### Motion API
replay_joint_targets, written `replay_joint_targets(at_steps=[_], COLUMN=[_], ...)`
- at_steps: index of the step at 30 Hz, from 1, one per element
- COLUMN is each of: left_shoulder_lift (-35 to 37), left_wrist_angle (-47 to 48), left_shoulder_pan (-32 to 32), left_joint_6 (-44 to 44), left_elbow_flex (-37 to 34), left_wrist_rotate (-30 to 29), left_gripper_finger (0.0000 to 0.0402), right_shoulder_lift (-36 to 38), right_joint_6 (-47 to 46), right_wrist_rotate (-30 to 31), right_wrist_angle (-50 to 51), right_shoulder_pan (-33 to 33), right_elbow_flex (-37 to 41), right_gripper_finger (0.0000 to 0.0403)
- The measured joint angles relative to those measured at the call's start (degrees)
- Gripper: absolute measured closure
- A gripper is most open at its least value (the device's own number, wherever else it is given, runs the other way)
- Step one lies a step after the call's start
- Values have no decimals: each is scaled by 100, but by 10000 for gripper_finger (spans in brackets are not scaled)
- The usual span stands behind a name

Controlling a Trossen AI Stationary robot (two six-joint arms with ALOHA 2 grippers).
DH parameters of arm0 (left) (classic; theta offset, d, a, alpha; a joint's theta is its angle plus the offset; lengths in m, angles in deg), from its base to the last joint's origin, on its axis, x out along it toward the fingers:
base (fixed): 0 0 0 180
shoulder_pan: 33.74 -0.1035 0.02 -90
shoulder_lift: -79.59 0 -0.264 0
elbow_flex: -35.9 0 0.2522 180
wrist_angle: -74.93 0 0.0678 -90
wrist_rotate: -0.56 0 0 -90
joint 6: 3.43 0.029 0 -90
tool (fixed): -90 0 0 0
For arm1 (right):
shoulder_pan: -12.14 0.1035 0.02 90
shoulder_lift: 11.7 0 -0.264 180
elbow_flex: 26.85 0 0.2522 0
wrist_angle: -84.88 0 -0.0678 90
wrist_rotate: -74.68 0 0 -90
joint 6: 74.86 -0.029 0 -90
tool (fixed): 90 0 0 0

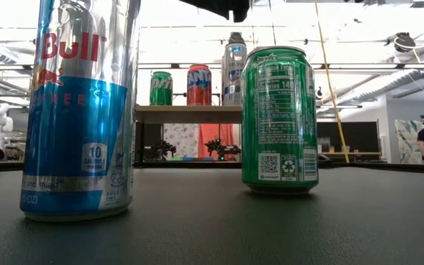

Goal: Place canned beverage on shelf
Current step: Put the orange soda can on the shelf aligned with the other orange soda can

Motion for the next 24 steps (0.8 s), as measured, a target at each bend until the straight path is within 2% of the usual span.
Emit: replay_joint_targets(at_steps=[4, 24], left_shoulder_lift=[0, -35], left_wrist_angle=[70, 177], left_shoulder_pan=[-7, -151], left_joint_6=[-97, -264], left_elbow_flex=[0, 0], left_wrist_rotate=[-10, -62], left_gripper_finger=[104, 104], right_shoulder_lift=[-8, 23], right_joint_6=[163, 456], right_wrist_rotate=[176, 97], right_wrist_angle=[-88, -353], right_shoulder_pan=[31, 129], right_elbow_flex=[-2, -4], right_gripper_finger=[7, 12])
